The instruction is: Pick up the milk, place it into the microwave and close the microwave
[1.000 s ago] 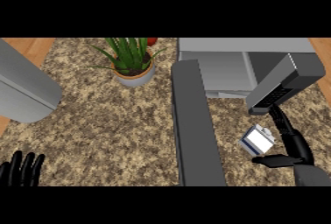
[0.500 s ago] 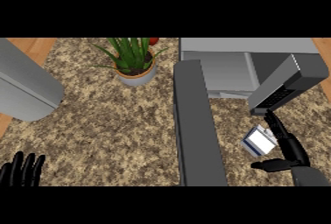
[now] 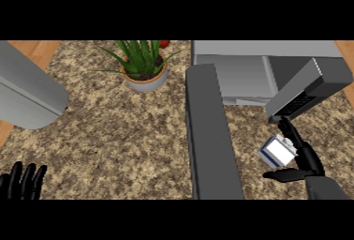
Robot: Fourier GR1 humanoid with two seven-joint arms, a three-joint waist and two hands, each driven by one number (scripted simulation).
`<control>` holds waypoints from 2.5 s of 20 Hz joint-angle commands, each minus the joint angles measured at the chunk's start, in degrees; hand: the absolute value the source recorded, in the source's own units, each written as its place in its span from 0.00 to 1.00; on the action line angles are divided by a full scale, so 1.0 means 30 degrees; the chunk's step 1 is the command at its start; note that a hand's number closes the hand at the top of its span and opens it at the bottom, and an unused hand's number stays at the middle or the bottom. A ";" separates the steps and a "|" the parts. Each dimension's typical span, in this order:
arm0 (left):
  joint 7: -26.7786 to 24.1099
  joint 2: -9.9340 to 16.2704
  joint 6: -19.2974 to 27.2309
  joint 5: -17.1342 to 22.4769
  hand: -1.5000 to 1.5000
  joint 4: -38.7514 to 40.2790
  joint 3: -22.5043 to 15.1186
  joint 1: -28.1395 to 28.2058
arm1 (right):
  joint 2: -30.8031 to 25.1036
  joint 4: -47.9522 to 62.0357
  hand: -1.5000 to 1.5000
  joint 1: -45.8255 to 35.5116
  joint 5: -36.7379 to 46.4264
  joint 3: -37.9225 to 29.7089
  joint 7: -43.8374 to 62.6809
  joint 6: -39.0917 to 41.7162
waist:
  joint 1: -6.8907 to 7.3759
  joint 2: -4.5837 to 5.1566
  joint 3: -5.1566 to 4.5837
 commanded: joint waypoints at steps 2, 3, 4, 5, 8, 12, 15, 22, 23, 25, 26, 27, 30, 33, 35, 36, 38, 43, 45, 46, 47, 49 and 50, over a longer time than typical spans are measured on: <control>-0.0364 0.0455 -0.0611 0.0418 0.00 0.0184 0.0506 0.0525 | 0.0410 0.0271 0.00 -0.0464 -0.0778 -0.0433 -0.2649 0.2571 | 0.0112 -0.0018 0.0003; -0.0094 0.0193 -0.0154 0.0291 0.00 0.0343 0.0560 -0.0254 | 0.0605 0.0229 0.00 -0.0231 -0.0793 -0.0263 -0.2767 0.3127 | -0.0064 -0.0011 -0.0002; -0.0771 0.0229 -0.0484 0.0551 0.00 0.0530 0.0759 0.0478 | 0.0291 0.0406 1.00 0.0426 -0.0972 -0.0325 -0.2973 0.3850 | -0.0009 -0.0038 -0.0006; -0.0537 0.0119 -0.0346 0.0499 0.00 0.0728 0.0619 -0.0080 | 0.0878 0.0291 1.00 -0.0092 -0.1080 -0.0293 -0.2749 0.3661 | 0.0012 0.0012 0.0011; -0.0390 0.0247 -0.0341 0.0337 0.00 0.0824 0.0683 -0.0165 | 0.0867 -0.0141 1.00 -0.0262 -0.1653 -0.0294 -0.2556 0.5241 | -0.0083 -0.0010 0.0008; -0.0309 -0.0160 -0.0045 -0.0064 0.00 0.0809 0.0187 -0.0110 | 0.0311 -0.0587 1.00 -0.0200 -0.2473 -0.0590 -0.2179 0.5946 | -0.0177 -0.0044 -0.0007; -0.0775 -0.0072 -0.0468 0.0494 0.00 0.0044 0.0391 0.0856 | 0.0749 -0.0896 1.00 0.0621 -0.2249 0.0226 -0.2153 0.6584 | -0.0038 -0.0113 -0.0012; -0.0622 0.0316 -0.0644 0.0943 0.00 0.0311 0.1293 0.0623 | 0.1323 -0.2100 1.00 0.0085 -0.4274 -0.0511 -0.0517 0.6110 | -0.0220 -0.0129 -0.0044; -0.1164 0.0009 -0.0787 0.0483 0.00 -0.0454 0.0550 0.1672 | 0.1219 -0.2113 1.00 0.0074 -0.4617 -0.0865 -0.0298 0.5496 | -0.0143 -0.0157 -0.0043; -0.1310 0.0363 -0.1164 0.1032 0.00 -0.0011 0.1275 0.1561 | 0.2557 -0.2310 1.00 -0.0453 -0.4674 -0.0662 0.0197 0.4152 | -0.0161 -0.0146 -0.0055; -0.0331 0.0260 -0.0515 0.0981 0.00 0.0079 0.1486 0.0317 | 0.2942 -0.2923 1.00 -0.0278 -0.4650 -0.0424 0.0090 0.3949 | -0.0358 -0.0146 -0.0061; -0.1264 0.0274 -0.0916 0.1006 0.00 0.0918 0.1703 0.0721 | 0.2317 -0.3096 1.00 -0.0919 -0.4666 -0.0389 0.0773 0.4153 | -0.0288 -0.0154 -0.0069; -0.1491 -0.0462 -0.0402 -0.0070 0.00 0.0317 0.0462 0.1136 | 0.2900 -0.5709 1.00 0.0269 -0.4733 0.0445 0.2035 0.3657 | -0.0479 -0.0233 -0.0087; -0.1240 -0.0078 -0.1074 0.1122 0.00 -0.0309 0.1603 0.2110 | 0.3907 -0.9391 1.00 0.2738 -0.4600 0.1783 0.3681 0.2924 | -0.0592 -0.0287 -0.0101; -0.1518 0.0557 -0.1885 0.1826 0.00 0.1196 0.2476 0.1180 | 0.4303 -1.1929 1.00 0.3618 -0.4857 0.2235 0.5266 0.2232 | -0.0649 -0.0278 -0.0108; -0.1979 -0.0459 -0.1147 0.0531 0.00 -0.0235 0.0885 0.2833 | 0.4800 -1.3610 1.00 0.5071 -0.4920 0.2691 0.5406 0.2120 | -0.0797 -0.0399 -0.0124; -0.1128 0.0041 -0.1339 0.1204 0.00 0.0580 0.1635 0.1198 | 0.4854 -1.6829 1.00 0.5847 -0.5399 0.3131 0.8198 0.1841 | -0.0966 -0.0356 -0.0132; -0.1276 0.0197 -0.1591 0.1937 0.00 0.1155 0.2649 0.0888 | 0.5894 -2.2671 1.00 0.9110 -0.6809 0.5380 1.1564 -0.0279 | -0.0781 -0.0272 -0.0113; -0.1919 0.0118 -0.2527 0.2579 0.00 0.0614 0.2839 0.2472 | 0.5909 -2.2962 1.00 1.0150 -0.6579 0.5560 1.1042 -0.0322 | -0.0520 -0.0229 -0.0090; -0.1455 0.0236 -0.2284 0.2198 0.00 0.1301 0.2939 0.1298 | 0.5914 -2.3984 1.00 0.9279 -0.7062 0.4884 1.2902 -0.0194 | -0.0547 -0.0206 -0.0090; -0.2296 -0.0303 -0.2125 0.1346 0.00 0.1734 0.2347 0.1664 | 0.5919 -2.5286 1.00 0.9624 -0.7432 0.6126 1.3790 -0.1759 | -0.0555 -0.0227 -0.0096; -0.1247 0.0204 -0.2502 0.2197 0.00 0.0586 0.3057 0.1680 | 0.5924 -2.2873 1.00 0.7247 -0.6945 0.6630 1.3017 -0.3017 | -0.0389 -0.0177 -0.0079; -0.0436 0.0437 -0.2778 0.3115 0.00 -0.0581 0.3543 0.2343 | 0.5926 -2.4293 1.00 0.8360 -0.6605 0.5973 1.2966 -0.2360 | -0.0432 -0.0191 -0.0079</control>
